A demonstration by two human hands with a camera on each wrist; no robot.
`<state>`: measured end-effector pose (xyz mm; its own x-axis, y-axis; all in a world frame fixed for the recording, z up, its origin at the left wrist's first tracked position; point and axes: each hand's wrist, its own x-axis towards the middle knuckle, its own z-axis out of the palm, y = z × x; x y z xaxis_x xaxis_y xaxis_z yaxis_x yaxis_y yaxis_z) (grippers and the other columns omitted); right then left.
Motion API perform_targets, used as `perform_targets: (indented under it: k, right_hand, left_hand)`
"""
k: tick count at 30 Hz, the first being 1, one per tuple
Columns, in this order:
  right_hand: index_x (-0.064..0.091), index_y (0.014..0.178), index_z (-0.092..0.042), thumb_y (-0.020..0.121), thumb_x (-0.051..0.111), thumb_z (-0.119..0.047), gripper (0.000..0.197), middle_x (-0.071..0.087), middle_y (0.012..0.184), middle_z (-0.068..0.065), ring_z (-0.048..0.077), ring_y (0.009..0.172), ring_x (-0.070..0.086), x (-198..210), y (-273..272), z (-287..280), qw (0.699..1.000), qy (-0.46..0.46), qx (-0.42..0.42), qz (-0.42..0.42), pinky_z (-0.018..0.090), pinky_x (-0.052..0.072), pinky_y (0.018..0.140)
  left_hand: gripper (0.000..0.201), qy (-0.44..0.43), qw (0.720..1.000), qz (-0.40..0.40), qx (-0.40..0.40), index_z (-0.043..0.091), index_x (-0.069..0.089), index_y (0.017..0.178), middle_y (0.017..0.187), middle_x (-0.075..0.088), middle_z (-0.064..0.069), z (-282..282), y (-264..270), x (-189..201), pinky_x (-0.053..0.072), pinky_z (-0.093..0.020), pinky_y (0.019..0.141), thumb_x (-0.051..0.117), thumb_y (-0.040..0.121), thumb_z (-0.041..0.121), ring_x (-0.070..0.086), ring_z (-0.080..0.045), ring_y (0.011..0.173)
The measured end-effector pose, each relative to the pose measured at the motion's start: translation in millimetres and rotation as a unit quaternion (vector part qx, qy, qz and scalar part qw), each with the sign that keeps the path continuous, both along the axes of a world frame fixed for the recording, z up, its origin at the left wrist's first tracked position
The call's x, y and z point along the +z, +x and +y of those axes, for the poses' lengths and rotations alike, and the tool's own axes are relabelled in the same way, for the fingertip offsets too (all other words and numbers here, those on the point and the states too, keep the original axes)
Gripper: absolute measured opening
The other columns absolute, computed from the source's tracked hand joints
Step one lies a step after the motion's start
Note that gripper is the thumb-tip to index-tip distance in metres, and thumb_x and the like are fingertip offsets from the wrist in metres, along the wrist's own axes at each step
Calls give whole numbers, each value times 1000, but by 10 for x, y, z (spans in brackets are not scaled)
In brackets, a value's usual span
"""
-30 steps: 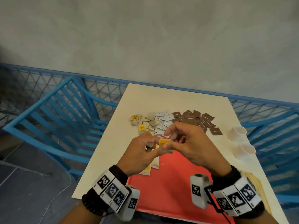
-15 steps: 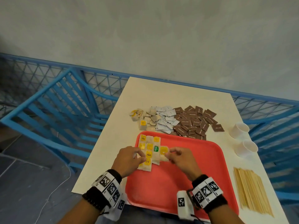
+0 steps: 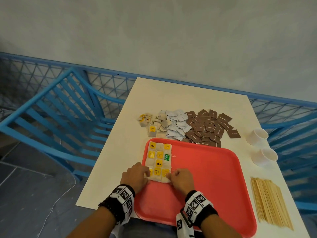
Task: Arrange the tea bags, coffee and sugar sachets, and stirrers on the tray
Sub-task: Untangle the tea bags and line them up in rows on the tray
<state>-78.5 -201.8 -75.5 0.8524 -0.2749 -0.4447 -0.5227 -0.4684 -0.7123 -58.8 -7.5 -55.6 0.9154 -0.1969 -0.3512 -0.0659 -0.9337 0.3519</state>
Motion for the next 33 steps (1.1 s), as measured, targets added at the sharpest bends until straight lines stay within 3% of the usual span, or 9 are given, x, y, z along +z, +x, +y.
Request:
perform_targets:
  k: [9,12,16,18,21,23,27,31,33]
  right_hand:
    - [72,72,3,93,61,-39,49,67,60,3,20,59,64,117,-34,60,996,-62,39,51,25,45,54]
    - [68,66,1,93,59,-36,47,59,52,-1,17,52,58,139,-50,37,994,-76,59,50,26,46,54]
    - [52,52,-11,92,56,-25,43,49,48,-3,11,46,46,235,-90,-21,989,-106,91,39,30,41,49]
    - [54,57,-13,92,54,-25,37,56,57,-4,14,55,53,347,-86,-111,989,-130,72,-2,27,42,54]
    - [62,70,-22,92,63,-29,23,61,67,-8,8,63,54,700,-67,-260,982,-130,118,-77,20,40,56]
    - [65,71,-24,91,67,-24,20,62,63,-6,3,55,49,988,-88,-301,975,-88,139,-149,17,38,54]
    - [69,90,-29,90,69,-24,5,64,82,-13,0,73,56,1412,-183,-288,938,-63,190,-284,16,42,67]
    - [65,113,-44,88,60,-48,26,49,93,-14,-2,91,44,1390,-218,-207,929,-103,291,-207,24,42,82]
    - [65,105,-42,85,57,-51,23,49,91,-16,1,94,44,1302,-245,-181,924,-108,298,-214,23,39,80]
  left_hand:
    - [17,2,1000,-19,-5,37,63,111,112,50,4,51,-41,-12,42,-37,86,57,95,35,57,-24,109]
    - [24,-10,1000,-26,-7,37,58,118,111,50,4,91,-71,-36,45,-38,86,56,94,42,58,-23,106]
    - [44,-185,981,-31,45,32,51,131,91,54,7,104,-108,59,50,-34,83,55,94,54,58,-12,86]
    - [51,-369,918,58,134,29,51,130,78,56,7,58,-132,283,52,-31,71,41,93,63,57,-8,72]
    - [74,-628,677,274,269,22,53,133,76,58,-8,-11,-184,581,41,-31,57,24,89,75,55,-19,65]
    - [87,-688,581,330,285,14,56,134,87,62,-18,-64,-205,699,46,-40,70,25,86,80,63,-31,77]
    - [94,-719,525,355,285,3,55,135,118,64,-28,-280,-222,855,52,-47,86,31,85,79,66,-39,106]
    - [92,-709,549,369,245,3,51,140,137,51,-35,-435,-268,978,39,-55,108,28,89,76,52,-44,127]
    - [90,-696,572,360,240,4,50,140,132,57,-33,-476,-303,1009,46,-54,104,25,91,75,60,-41,118]
